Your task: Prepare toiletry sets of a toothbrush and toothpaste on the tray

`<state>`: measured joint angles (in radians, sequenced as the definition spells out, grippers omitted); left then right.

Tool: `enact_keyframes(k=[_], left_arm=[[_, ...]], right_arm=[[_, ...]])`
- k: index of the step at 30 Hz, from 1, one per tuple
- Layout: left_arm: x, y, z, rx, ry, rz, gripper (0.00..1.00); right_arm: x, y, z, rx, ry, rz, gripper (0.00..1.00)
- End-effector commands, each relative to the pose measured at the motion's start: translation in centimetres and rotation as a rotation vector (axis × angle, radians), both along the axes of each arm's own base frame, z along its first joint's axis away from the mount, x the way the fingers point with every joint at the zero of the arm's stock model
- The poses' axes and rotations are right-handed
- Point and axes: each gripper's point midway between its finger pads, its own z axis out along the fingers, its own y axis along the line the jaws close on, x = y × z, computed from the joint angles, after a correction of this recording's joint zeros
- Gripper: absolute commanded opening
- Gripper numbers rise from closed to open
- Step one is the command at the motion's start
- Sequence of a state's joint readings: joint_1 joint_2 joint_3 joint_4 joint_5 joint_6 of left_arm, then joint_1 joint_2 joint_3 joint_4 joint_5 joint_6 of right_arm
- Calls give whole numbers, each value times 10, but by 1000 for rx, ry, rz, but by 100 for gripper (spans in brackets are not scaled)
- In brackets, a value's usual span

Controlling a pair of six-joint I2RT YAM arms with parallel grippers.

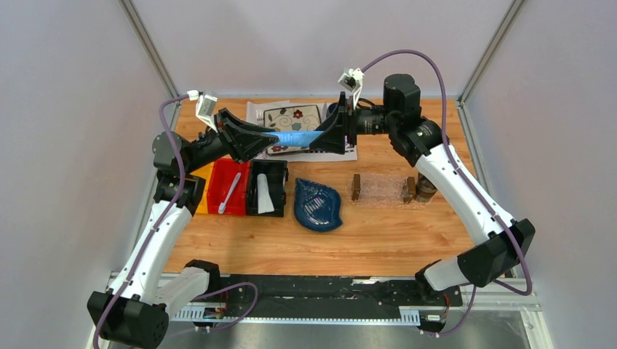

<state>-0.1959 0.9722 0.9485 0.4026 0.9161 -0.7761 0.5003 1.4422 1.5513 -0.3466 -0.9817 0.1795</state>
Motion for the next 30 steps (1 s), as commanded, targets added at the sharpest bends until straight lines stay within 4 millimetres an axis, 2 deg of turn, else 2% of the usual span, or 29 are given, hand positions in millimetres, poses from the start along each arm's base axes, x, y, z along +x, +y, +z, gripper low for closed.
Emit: enact_keyframes(k=[1,7,12,15,19,21,24,25,28,30], left_arm=[[-12,2,22,-31,-92,-11,0],[-13,2,21,-34,-89,-17,0],[-12,2,17,-30,-83,-17,0],[-9,2,13,-27,-79,-12,0],[-9,1,7,-17,-76,-12,0],[-7,1,5,-3,-86,-8,0],[-6,2,3,23,-98,2,18],[-5,3,0,41,-99,10,29],[-3,4,-2,79,-116,27,43],[-2,5,-3,109,-108,34,48]], right_arm=[[0,3,7,29,-3,38,54],[2,4,-3,16,21,39,47],[0,4,2,24,13,48,36],[-1,4,4,25,11,56,25],[-3,3,2,19,-1,61,4],[-2,3,1,8,0,45,0],[-2,0,0,-10,-9,29,0],[-2,0,-1,-15,-13,31,0],[-2,-3,-3,-33,-13,22,0],[-3,-5,-7,-55,-5,16,0]])
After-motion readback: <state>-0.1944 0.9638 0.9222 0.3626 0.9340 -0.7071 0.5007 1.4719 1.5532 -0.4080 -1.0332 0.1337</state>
